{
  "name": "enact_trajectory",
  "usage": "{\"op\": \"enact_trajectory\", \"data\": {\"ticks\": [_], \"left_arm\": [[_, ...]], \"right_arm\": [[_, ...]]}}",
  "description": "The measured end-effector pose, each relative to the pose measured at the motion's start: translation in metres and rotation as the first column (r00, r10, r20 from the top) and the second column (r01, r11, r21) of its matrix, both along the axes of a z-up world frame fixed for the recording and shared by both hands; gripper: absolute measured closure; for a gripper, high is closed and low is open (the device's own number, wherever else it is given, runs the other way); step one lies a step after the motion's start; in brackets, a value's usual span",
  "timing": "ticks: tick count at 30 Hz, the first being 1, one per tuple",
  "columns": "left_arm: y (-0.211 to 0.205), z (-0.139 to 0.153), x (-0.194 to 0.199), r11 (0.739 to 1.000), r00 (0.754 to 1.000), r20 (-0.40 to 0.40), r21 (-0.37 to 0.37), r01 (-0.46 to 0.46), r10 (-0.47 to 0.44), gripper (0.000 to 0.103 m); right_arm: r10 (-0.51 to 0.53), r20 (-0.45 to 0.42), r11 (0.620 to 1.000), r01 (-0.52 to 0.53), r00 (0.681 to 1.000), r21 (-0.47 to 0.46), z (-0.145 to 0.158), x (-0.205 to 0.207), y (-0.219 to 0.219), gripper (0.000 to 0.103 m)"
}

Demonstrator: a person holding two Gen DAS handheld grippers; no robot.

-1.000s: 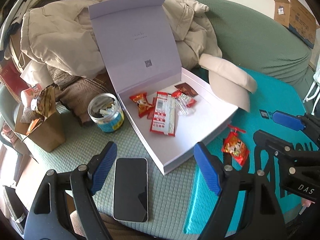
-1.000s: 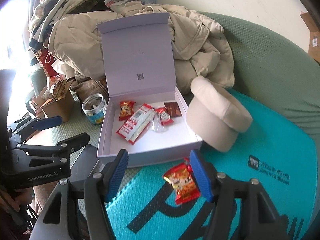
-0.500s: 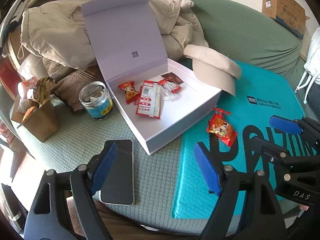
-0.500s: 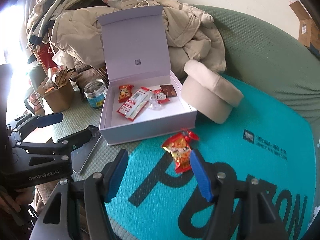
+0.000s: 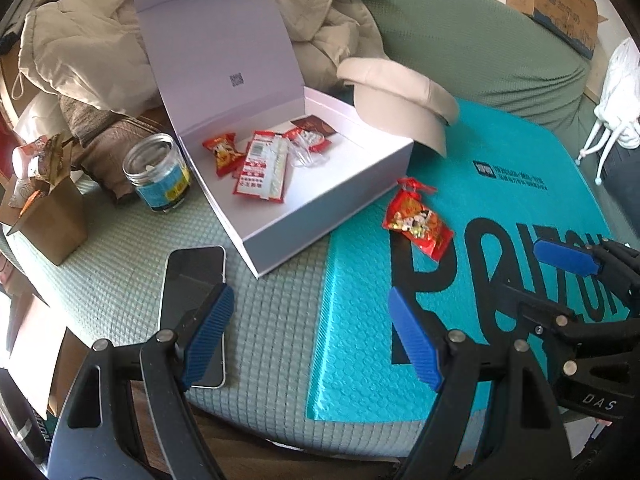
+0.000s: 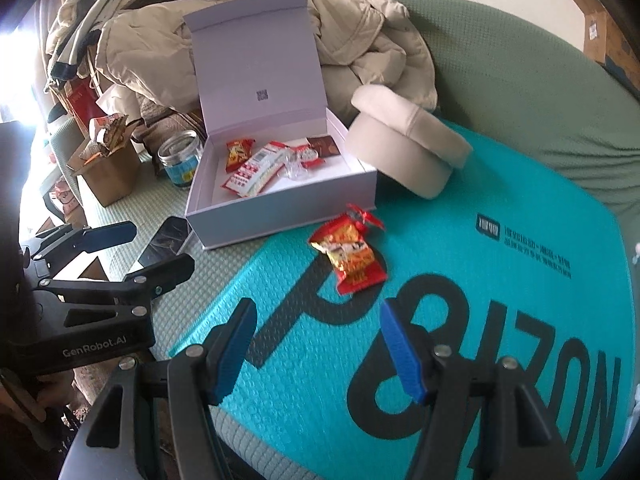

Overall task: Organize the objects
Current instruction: 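Move the left tool to the red-gold snack packet while the right tool nears the red fan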

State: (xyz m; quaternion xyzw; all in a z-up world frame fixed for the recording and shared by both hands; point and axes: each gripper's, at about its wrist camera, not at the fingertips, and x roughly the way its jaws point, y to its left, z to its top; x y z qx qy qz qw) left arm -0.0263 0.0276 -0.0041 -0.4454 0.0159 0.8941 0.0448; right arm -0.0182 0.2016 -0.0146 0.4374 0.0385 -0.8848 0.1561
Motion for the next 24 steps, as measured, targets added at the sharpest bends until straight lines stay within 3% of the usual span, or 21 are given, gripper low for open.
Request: {"op": "enact_trajectory", "data": {"ticks": [7,9,14,20,24], "left_arm": [[0.010,-0.019,-0.008,0.999,0.998,0.056,0.040,0.028,-0.031,0.024],[0.015,-0.020,-0.012,0.999,0.998,0.059,0.021,0.034,-0.035,0.024],[0.026,-0.020,-0.021,0.998,0.998,0.062,-0.052,0.024,-0.021,0.010],[0.033,-0.032,-0.038,0.998,0.988,0.140,0.014,0.064,-0.065,0.010],[0.042,-0.042,-0.043,0.994,0.975,0.194,0.018,0.111,-0.112,0.010]], "right_arm": [[0.005,0.049,1.000,-0.004,0.999,-0.021,-0.022,-0.006,0.006,0.038],[0.008,0.062,1.000,-0.006,0.998,-0.029,-0.027,-0.010,0.008,0.038],[0.001,0.084,0.999,0.003,0.996,-0.043,-0.037,-0.022,0.015,0.038],[-0.023,0.092,0.999,0.028,0.995,-0.046,-0.039,-0.036,0.028,0.038],[-0.046,0.091,0.998,0.050,0.995,-0.044,-0.037,-0.043,0.037,0.038]]}}
